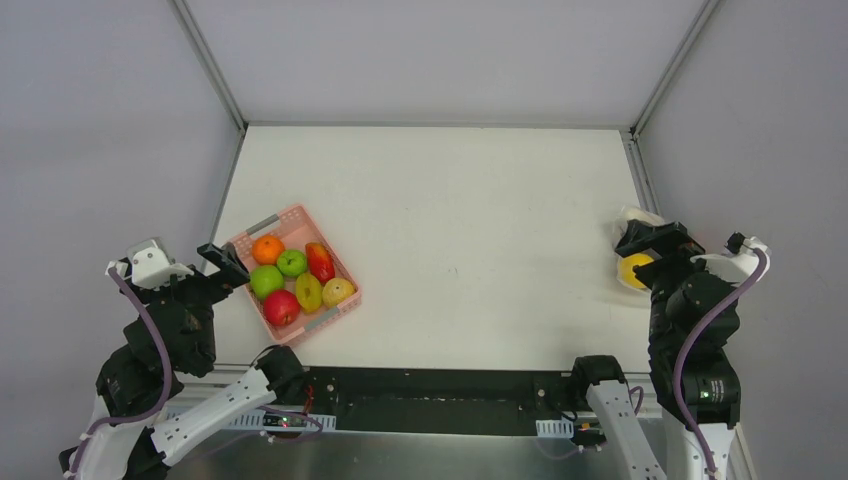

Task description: Open the zip-top bag and remove the fake food

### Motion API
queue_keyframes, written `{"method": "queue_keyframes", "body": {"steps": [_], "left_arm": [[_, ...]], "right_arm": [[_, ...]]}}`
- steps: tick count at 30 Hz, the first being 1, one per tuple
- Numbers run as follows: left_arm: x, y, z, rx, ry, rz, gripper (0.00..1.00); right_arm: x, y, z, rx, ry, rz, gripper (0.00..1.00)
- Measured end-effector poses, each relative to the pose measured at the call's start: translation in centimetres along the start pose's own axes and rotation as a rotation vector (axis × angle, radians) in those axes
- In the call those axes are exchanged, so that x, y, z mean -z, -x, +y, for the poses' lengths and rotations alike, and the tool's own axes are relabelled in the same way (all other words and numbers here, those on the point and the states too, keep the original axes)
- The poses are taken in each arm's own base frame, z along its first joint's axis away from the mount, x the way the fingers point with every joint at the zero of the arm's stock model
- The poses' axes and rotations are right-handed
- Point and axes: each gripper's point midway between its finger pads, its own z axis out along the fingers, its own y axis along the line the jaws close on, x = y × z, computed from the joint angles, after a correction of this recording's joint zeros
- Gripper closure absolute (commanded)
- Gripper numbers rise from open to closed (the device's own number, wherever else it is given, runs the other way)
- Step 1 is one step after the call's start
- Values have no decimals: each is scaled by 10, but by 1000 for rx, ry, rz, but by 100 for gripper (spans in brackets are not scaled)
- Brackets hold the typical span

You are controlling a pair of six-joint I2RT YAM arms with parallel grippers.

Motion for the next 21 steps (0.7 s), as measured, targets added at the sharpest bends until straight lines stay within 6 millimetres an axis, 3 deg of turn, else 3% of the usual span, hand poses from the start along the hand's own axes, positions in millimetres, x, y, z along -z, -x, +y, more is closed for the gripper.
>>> {"method": "queue_keyframes", "body": {"steps": [14, 21], "left_arm": [[-4, -18, -19, -40, -54, 21, 0], [-5, -31, -35, -41, -106, 44, 0]], "right_arm": [[-14, -20, -21, 78, -143, 90, 0], [-40, -47, -54, 217, -373, 197, 0]]}}
